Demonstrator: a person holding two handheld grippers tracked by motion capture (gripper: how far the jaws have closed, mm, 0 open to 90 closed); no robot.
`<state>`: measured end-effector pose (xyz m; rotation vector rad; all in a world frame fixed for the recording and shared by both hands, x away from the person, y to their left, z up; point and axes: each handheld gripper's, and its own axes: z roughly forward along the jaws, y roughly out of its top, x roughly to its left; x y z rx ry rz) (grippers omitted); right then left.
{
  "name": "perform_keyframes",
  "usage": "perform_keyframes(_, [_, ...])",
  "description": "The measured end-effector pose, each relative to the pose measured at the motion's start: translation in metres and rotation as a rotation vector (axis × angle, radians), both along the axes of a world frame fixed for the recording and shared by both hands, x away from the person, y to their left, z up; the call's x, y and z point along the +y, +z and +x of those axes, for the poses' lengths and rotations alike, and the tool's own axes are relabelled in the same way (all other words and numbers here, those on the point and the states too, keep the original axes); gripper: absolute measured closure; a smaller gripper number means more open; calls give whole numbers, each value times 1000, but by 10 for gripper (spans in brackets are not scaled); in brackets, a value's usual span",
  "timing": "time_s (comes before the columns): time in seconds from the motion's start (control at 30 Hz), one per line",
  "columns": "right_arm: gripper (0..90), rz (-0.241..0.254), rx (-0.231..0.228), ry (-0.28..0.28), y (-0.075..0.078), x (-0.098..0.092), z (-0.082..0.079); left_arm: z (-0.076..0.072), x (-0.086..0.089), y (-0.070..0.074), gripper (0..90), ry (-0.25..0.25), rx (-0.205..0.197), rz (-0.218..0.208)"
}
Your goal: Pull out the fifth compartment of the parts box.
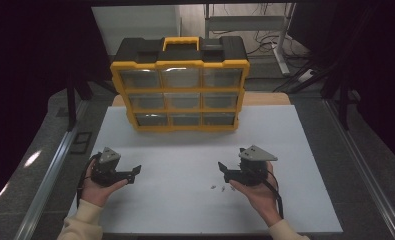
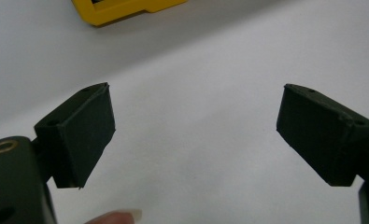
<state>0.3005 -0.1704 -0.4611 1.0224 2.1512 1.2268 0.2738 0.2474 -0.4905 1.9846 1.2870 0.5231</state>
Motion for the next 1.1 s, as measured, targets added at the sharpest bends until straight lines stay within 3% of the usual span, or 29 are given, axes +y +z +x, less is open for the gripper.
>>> perform_keyframes(1.1, [139, -5, 9, 69, -2, 52, 7, 1, -3, 0, 121, -12, 4, 7])
